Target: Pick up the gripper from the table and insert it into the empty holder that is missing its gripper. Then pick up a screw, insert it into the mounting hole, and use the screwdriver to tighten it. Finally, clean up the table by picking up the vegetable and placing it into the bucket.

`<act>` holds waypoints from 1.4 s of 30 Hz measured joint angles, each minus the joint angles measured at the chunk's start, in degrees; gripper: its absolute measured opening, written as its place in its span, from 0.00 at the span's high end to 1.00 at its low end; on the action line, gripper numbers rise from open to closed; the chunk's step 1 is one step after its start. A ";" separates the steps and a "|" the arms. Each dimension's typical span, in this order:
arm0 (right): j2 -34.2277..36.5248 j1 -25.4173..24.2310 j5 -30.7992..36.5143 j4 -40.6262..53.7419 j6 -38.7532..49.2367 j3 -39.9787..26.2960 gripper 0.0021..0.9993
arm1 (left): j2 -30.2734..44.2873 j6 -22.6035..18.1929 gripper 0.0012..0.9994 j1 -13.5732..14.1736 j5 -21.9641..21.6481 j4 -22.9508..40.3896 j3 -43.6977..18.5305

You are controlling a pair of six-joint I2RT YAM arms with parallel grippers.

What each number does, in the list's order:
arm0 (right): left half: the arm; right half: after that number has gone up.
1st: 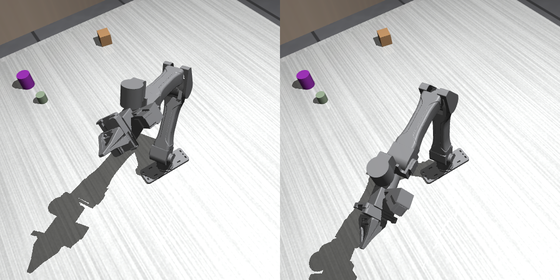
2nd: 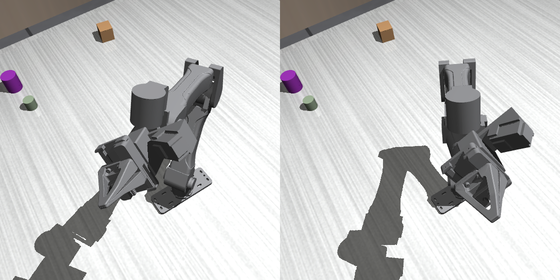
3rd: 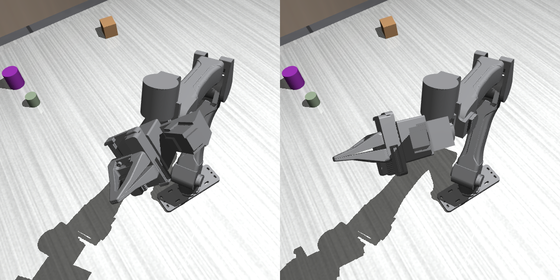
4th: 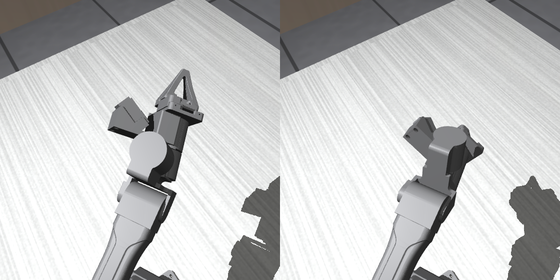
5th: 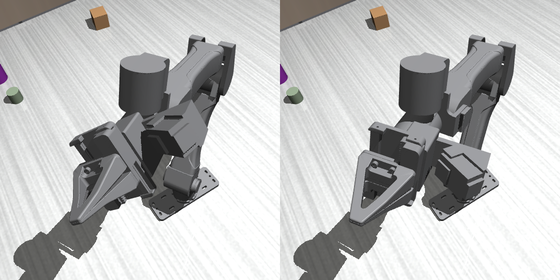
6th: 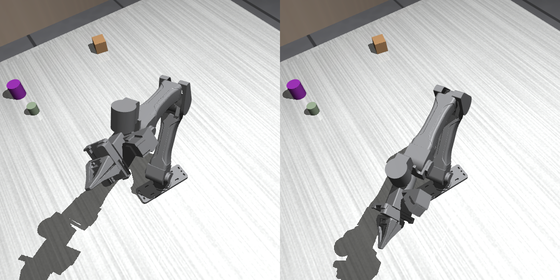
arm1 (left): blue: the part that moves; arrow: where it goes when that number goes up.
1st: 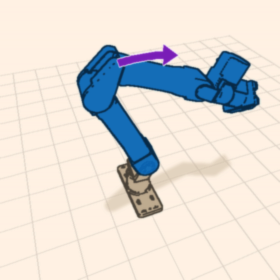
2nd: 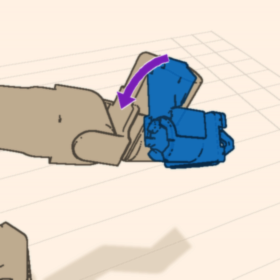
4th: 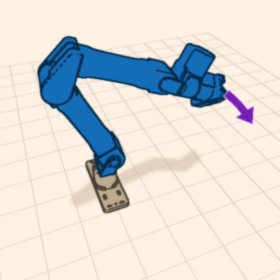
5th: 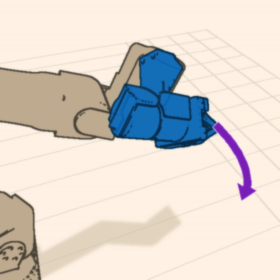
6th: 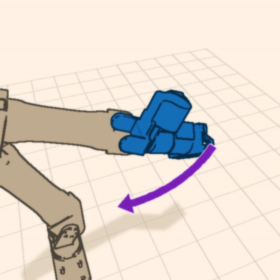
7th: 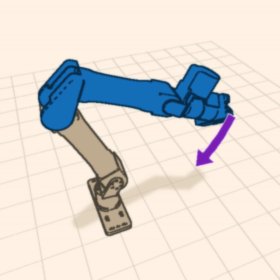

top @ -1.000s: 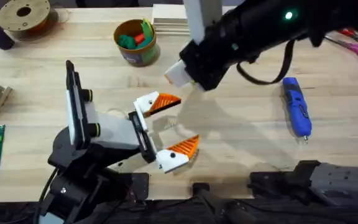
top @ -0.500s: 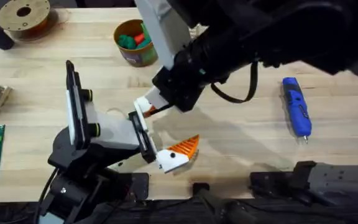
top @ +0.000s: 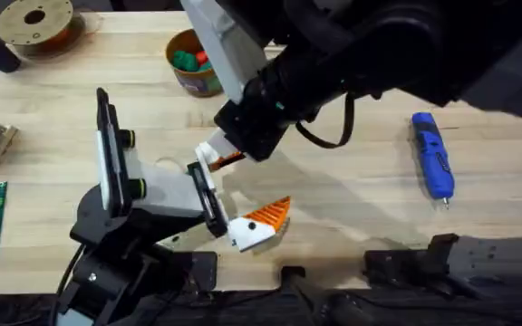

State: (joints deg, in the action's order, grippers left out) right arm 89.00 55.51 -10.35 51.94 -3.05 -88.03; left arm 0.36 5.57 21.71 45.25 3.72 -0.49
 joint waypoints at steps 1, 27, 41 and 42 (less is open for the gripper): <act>-0.01 0.00 0.00 0.00 0.02 0.00 1.00 | 0.00 0.00 0.01 0.00 0.00 0.01 0.00; 0.00 0.00 0.00 -0.70 0.00 0.00 1.00 | 0.00 -0.03 0.01 0.00 0.00 -0.01 0.00; 2.03 0.08 -0.04 -0.09 0.01 0.00 1.00 | 0.00 0.01 0.01 0.00 0.00 -0.01 0.00; 2.02 0.11 -0.04 -0.09 0.02 0.00 1.00 | 0.00 0.01 0.01 0.00 0.00 -0.01 0.00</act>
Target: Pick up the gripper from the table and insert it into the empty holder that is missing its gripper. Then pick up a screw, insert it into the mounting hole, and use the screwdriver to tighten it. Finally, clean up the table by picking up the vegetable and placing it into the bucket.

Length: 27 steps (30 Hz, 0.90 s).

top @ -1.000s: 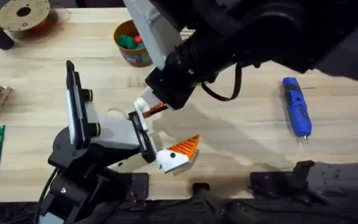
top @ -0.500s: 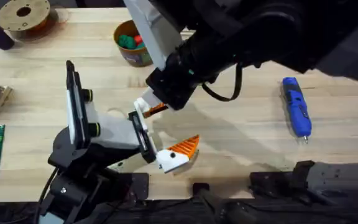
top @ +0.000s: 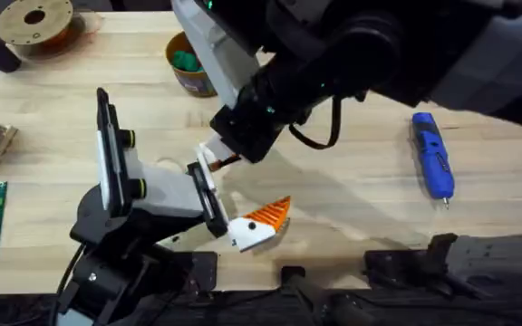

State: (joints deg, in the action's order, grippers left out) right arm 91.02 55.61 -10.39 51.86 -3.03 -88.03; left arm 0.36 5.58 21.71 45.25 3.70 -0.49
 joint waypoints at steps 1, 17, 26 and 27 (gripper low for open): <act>0.00 0.00 0.00 0.00 0.00 0.00 1.00 | 0.00 -0.02 0.01 0.00 0.00 0.00 0.00; -4.27 -6.68 0.04 4.16 -0.44 0.00 0.11 | 0.00 -0.02 0.01 0.00 0.00 0.00 0.00; -17.24 -15.72 -2.46 6.30 -0.47 5.92 0.10 | 0.00 -0.02 0.01 0.00 0.00 0.00 0.00; -19.14 -16.83 -3.48 5.84 -0.50 8.08 0.10 | 0.00 -0.02 0.01 0.00 0.00 0.00 0.00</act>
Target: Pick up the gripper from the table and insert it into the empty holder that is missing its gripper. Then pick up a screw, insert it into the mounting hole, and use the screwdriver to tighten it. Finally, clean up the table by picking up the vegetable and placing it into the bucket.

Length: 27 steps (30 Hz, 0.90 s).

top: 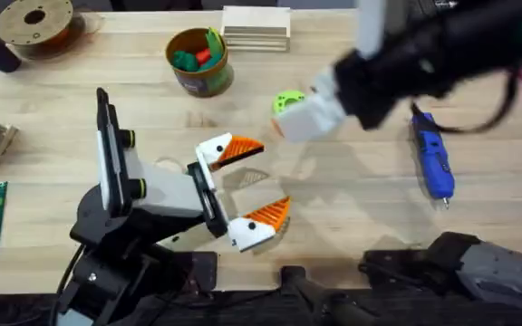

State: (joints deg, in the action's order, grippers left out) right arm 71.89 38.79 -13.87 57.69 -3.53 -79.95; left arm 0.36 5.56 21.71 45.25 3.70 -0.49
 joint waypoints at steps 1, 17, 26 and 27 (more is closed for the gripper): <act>-2.16 -1.30 -1.25 -0.49 -0.13 2.53 0.10 | 0.00 0.00 0.01 0.00 0.00 0.00 0.00; -25.72 -7.63 -18.31 1.48 2.22 20.81 0.10 | 0.00 0.00 0.78 0.00 0.02 0.00 0.00; -22.55 -7.65 -17.40 1.24 3.13 20.88 0.10 | 0.00 -0.20 0.99 0.00 0.02 -0.02 0.00; -21.89 -7.70 -16.54 1.22 3.10 20.88 0.10 | 0.00 -0.20 0.99 0.00 0.02 0.00 0.00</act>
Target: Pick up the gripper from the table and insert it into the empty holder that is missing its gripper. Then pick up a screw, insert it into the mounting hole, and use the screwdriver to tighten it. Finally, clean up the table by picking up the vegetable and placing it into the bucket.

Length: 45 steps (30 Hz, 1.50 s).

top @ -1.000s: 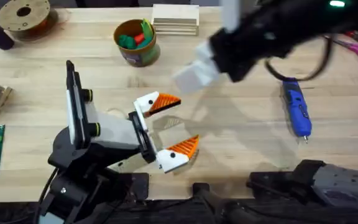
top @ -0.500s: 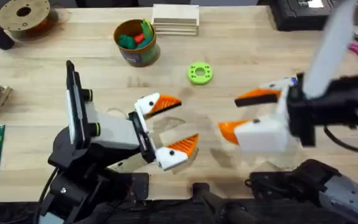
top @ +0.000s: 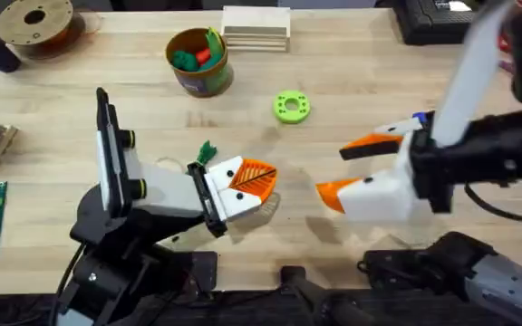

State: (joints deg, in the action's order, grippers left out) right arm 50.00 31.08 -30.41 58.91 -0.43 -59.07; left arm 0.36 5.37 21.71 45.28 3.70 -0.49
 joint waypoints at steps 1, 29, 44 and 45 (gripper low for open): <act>0.75 -0.15 1.07 -0.05 -0.11 0.00 0.10 | 0.00 0.00 0.99 0.00 0.00 -0.02 0.00; 18.83 -41.89 26.67 -4.19 10.11 0.00 0.10 | 0.00 0.00 0.99 0.00 0.00 -0.02 0.00; 37.74 -50.19 27.19 -7.63 24.36 0.02 0.10 | 0.00 0.00 0.99 0.00 0.00 0.00 0.00; 38.84 -50.38 27.21 -7.83 24.65 0.02 0.10 | 0.00 0.00 0.99 0.00 0.00 0.00 0.00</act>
State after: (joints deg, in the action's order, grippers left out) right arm 88.84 -19.30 -3.21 51.08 24.22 -59.05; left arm 0.36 5.37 21.71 45.28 3.70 -0.49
